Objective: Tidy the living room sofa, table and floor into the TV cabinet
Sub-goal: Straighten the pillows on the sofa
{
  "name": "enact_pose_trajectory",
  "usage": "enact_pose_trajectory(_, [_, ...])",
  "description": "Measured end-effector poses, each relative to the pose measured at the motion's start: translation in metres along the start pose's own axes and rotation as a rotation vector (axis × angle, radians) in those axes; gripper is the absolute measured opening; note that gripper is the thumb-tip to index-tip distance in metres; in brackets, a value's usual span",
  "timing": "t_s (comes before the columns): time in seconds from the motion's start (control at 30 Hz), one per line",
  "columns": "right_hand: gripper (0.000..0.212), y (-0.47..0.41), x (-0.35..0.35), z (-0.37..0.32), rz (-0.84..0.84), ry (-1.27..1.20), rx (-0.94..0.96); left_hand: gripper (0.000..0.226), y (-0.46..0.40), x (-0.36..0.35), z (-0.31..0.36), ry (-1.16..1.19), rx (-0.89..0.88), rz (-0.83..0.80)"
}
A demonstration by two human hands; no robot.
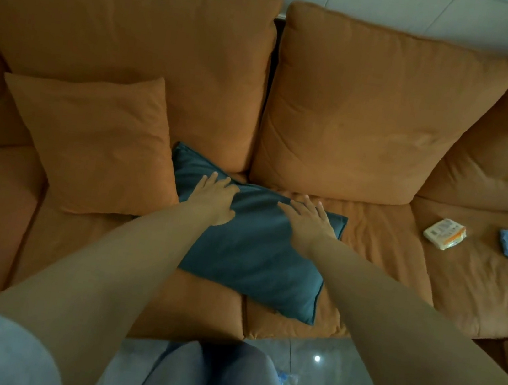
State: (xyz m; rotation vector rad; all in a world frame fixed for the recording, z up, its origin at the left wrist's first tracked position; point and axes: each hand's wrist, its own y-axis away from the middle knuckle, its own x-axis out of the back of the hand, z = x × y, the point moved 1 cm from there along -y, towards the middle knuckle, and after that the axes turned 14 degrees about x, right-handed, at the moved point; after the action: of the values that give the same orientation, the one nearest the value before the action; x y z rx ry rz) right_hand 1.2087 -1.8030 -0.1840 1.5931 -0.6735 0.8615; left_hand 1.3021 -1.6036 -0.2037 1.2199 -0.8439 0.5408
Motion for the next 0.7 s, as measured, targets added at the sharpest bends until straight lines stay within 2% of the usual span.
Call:
enact_pose_trajectory(0.13, [0.085, -0.009, -0.004, 0.015, -0.067, -0.017, 0.010, 0.067, -0.015, -0.001, 0.009, 0.078, 0.007, -0.039])
enact_pose_trajectory(0.37, [0.067, -0.050, -0.007, 0.053, -0.050, -0.096, 0.058, 0.067, -0.042, -0.018, 0.020, 0.111, 0.113, -0.076])
enact_pose_trajectory(0.5, [0.059, -0.073, -0.024, 0.084, -0.175, -0.084, 0.127, 0.065, -0.068, -0.038, 0.037, 0.126, 0.154, -0.103])
enact_pose_trajectory(0.7, [0.062, -0.113, -0.062, 0.114, -0.271, -0.051, 0.147, 0.064, -0.108, -0.070, 0.051, 0.220, 0.210, -0.105])
